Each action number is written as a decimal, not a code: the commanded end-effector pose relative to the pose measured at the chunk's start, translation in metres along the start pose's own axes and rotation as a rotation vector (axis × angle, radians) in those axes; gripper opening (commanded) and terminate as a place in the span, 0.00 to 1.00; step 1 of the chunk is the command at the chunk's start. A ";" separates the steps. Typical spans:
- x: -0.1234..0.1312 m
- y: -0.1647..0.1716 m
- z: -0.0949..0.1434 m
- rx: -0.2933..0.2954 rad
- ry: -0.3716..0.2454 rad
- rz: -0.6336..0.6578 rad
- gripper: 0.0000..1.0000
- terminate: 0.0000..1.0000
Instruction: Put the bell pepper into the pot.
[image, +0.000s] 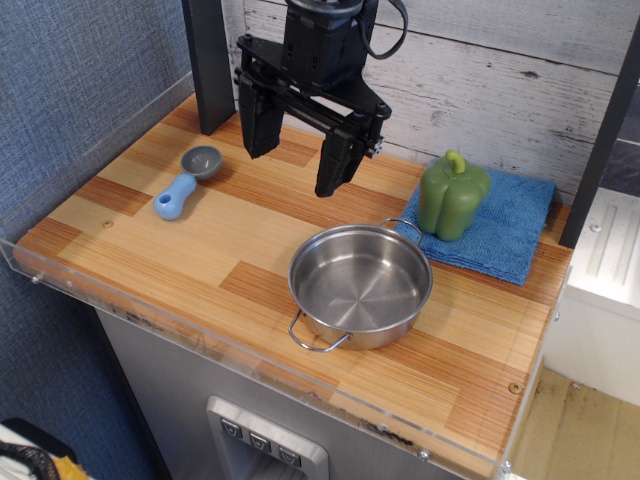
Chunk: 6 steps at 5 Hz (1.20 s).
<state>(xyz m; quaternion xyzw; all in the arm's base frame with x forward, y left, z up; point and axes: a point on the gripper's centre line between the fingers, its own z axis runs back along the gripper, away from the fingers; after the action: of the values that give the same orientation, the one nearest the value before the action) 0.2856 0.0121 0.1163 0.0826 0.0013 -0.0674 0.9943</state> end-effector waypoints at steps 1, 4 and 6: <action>0.000 0.000 0.000 0.000 0.000 0.000 1.00 0.00; 0.081 -0.063 -0.008 0.003 -0.137 -0.121 1.00 0.00; 0.088 -0.065 -0.014 -0.147 -0.206 -0.001 1.00 0.00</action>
<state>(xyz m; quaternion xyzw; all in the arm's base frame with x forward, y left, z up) 0.3601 -0.0626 0.0719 0.0025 -0.0735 -0.0756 0.9944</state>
